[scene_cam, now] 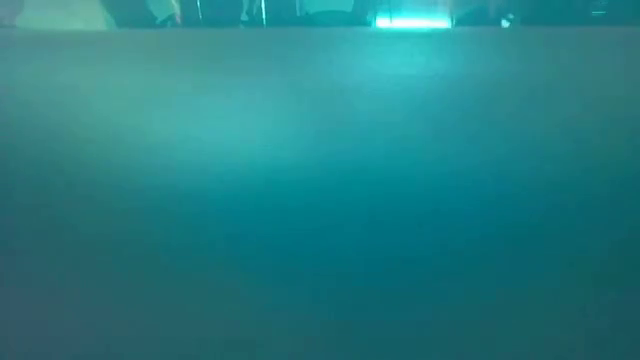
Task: Pick & Place School Supplies
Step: Put the pink hole puncher into the white bin
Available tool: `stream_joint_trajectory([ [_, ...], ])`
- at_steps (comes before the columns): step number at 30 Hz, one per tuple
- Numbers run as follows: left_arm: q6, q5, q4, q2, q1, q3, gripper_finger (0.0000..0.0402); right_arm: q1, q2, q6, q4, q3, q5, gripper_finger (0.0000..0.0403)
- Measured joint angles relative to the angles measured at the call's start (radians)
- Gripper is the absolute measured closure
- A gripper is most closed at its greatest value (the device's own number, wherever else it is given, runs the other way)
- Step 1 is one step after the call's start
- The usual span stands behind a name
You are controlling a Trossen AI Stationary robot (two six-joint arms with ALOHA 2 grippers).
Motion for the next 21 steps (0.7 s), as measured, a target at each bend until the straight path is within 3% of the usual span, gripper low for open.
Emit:
stream_joint_trajectory([
  [6, 0.006, -0.021, 0.003, 0.0, -0.014, 0.0, 0.0348, 0.0, 0.087, 0.005, 0.004, 0.074, -0.002, 0.0153],
  [12, 0.026, -0.019, -0.007, 0.0, -0.024, 0.0, 0.0362, 0.0, 0.158, 0.008, 0.002, 0.131, -0.003, 0.0114],
  [16, 0.021, -0.022, -0.015, 0.0, -0.023, 0.0, 0.0358, 0.0, 0.18, 0.008, 0.007, 0.154, -0.003, 0.009],
  [21, 0.023, -0.022, -0.015, 0.0, -0.024, 0.0, 0.0347, 0.0, 0.182, 0.034, 0.015, 0.178, -0.002, 0.0087],
])
